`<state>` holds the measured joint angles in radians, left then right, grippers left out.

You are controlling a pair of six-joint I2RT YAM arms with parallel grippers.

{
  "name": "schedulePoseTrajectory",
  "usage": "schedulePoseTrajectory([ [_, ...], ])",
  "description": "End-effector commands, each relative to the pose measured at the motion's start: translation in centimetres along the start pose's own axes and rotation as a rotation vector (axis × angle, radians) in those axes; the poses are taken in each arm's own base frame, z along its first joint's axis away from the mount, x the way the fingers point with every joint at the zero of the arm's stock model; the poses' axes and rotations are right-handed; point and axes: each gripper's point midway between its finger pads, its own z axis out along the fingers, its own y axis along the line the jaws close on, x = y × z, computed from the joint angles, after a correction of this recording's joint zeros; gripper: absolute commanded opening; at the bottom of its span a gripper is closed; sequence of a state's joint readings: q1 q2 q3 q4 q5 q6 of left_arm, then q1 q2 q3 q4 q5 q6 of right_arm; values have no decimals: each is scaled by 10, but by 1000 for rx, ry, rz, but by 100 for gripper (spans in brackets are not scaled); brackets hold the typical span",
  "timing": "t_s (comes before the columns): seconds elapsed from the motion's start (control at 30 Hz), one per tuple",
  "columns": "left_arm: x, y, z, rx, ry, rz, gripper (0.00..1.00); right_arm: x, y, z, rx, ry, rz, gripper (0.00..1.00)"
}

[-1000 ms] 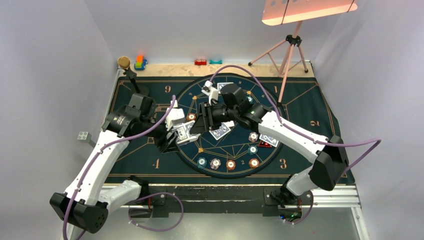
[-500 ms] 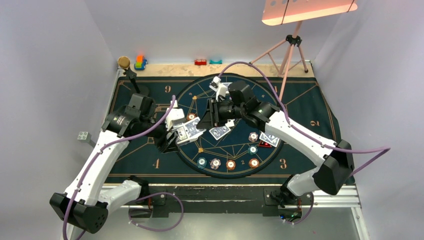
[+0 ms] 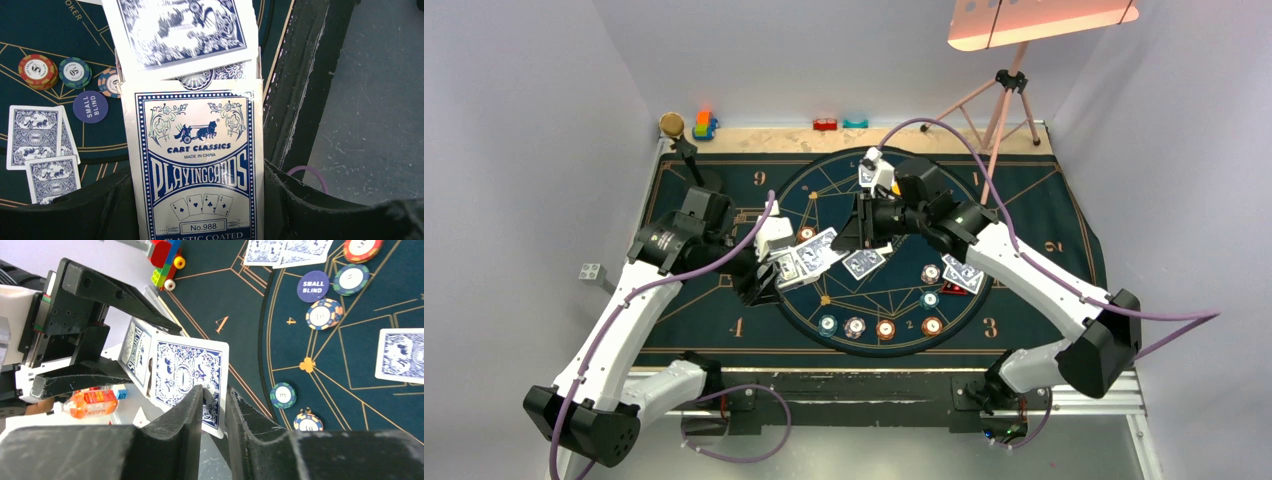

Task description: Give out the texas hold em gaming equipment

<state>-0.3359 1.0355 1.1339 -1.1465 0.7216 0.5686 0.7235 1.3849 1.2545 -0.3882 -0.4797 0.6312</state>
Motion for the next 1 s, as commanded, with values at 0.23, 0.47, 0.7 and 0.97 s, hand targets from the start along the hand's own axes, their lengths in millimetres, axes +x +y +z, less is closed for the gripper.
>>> schedulePoseTrajectory([
  [0.23,-17,-4,-7,6,-66,51,0,-26,7,-39,-25,-127,15,0],
  [0.47,-15,-4,-7,2,-60,50,0,-33,2,-57,-61,-166,71,0],
  [0.7,-14,-5,-8,2,-58,50,0,-35,-52,-63,55,-218,131,0],
  [0.97,-14,-8,-10,1,-60,50,0,-12,-130,-5,149,-129,207,0],
])
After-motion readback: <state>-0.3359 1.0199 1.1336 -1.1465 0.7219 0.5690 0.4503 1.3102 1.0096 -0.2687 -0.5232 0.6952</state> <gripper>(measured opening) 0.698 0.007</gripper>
